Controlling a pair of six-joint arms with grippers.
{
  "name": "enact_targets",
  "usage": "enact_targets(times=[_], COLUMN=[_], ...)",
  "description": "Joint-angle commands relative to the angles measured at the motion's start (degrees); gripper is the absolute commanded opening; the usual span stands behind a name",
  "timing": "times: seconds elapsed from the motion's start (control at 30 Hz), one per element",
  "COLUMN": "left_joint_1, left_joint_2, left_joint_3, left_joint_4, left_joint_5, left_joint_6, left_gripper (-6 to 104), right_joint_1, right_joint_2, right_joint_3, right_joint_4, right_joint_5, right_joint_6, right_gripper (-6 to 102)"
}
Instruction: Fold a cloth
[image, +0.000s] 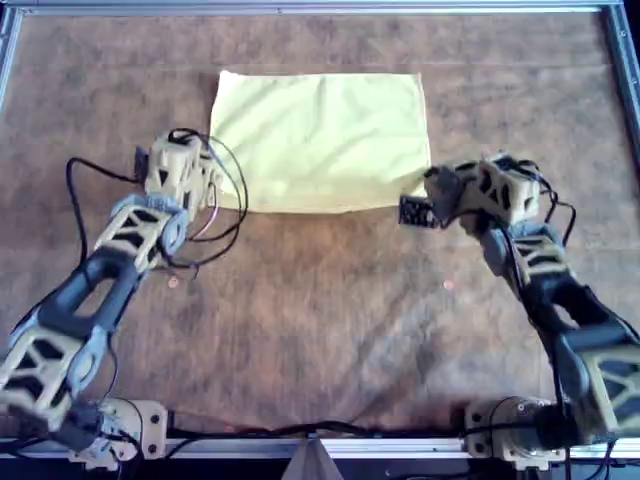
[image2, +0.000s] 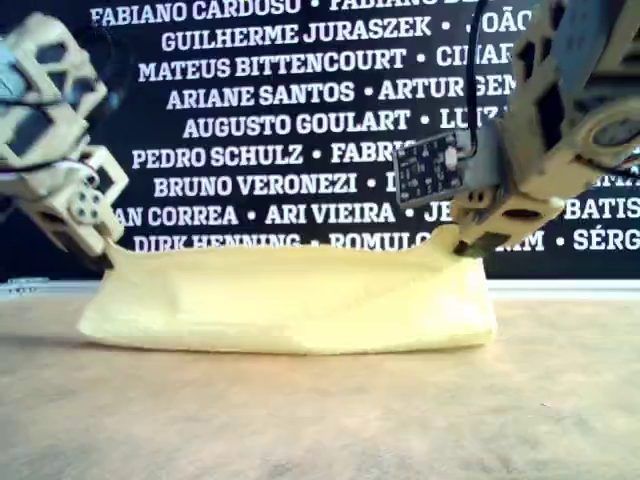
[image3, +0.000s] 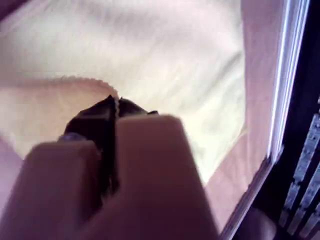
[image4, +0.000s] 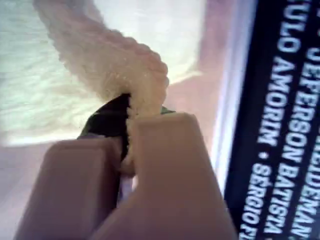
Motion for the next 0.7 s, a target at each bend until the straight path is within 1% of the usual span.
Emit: enact_targets(times=[0.0, 0.1, 0.27, 0.4, 0.47, 0.53, 0.6, 0.67], left_joint_1=[2.11, 2.46, 3.87, 6.50, 7.29, 7.65, 7.73, 7.56], left_joint_2=[-4.39, -11.43, -23.73, -31.20, -34.28, -37.18, -39.73, -42.19], left_joint_3=[-11.78, -19.69, -34.45, -45.79, -50.89, -55.28, -59.41, -62.93], left_joint_4=[-1.93, -1.93, -1.93, -1.93, -1.93, -1.93, -1.93, -1.93], left_joint_5=[0.18, -0.53, -0.53, -0.62, -0.62, -0.62, 0.18, 0.26], left_joint_6=[0.09, 0.09, 0.09, 0.09, 0.09, 0.09, 0.09, 0.09], left_gripper=[-1, -1, -1, -1, -1, -1, -1, -1], right_joint_1=[-0.35, -0.62, -0.62, -1.32, -1.76, -2.02, -3.08, -3.43], right_joint_2=[-6.68, -15.47, -29.53, -39.02, -42.10, -45.79, -48.16, -49.75], right_joint_3=[-9.76, -19.07, -36.21, -49.48, -54.76, -58.89, -62.67, -66.18], right_joint_4=[-7.56, -11.07, -12.92, -12.92, -12.83, -12.83, -12.83, -12.83], right_joint_5=[-0.18, -0.18, -0.18, -0.26, -0.26, -0.26, -0.26, -0.26], right_joint_6=[-0.09, -0.09, -0.09, -0.09, -0.09, -0.18, -0.18, -0.18], right_gripper=[-2, -2, -2, -2, -2, -2, -2, -2])
